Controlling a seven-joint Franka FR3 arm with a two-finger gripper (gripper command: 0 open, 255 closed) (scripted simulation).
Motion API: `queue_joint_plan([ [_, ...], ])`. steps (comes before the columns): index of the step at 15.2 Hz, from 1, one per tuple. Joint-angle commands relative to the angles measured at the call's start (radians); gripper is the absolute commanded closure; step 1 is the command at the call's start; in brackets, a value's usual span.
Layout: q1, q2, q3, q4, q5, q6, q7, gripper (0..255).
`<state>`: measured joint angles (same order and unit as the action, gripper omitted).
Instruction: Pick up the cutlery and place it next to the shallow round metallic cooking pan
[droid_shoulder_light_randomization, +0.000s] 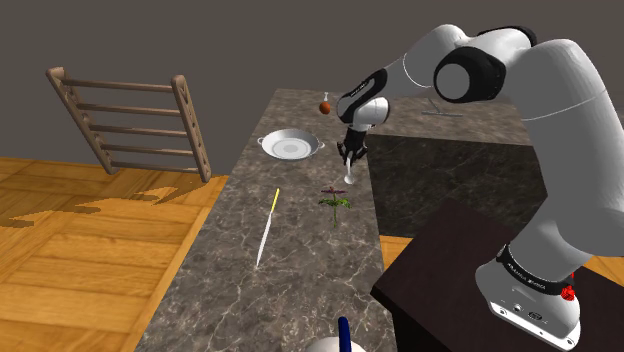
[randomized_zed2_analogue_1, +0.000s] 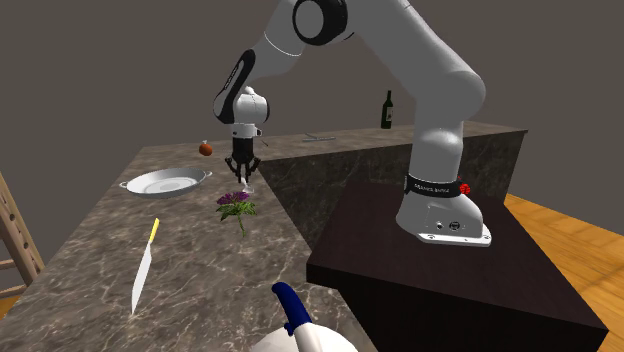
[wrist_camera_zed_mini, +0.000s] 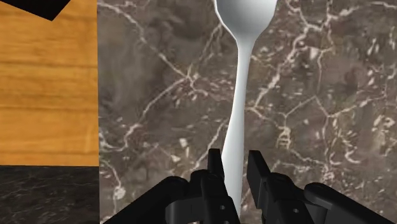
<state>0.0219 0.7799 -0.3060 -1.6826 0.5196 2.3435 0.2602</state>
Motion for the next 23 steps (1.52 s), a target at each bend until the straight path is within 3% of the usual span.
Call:
queue_joint_plan([
  [1,-0.005,0.023,0.008,0.007,0.009,0.016,-0.007,255],
  [10,-0.008,0.037,0.012,0.012,0.013,0.025,-0.010,255],
  [11,-0.008,0.037,0.012,0.012,0.013,0.025,-0.010,0],
  [16,-0.008,0.037,0.012,0.012,0.013,0.025,-0.010,0],
  [20,0.003,-0.054,-0.022,-0.008,-0.023,-0.047,0.009,0],
  [23,0.003,-0.054,-0.022,-0.008,-0.023,-0.047,0.009,0],
])
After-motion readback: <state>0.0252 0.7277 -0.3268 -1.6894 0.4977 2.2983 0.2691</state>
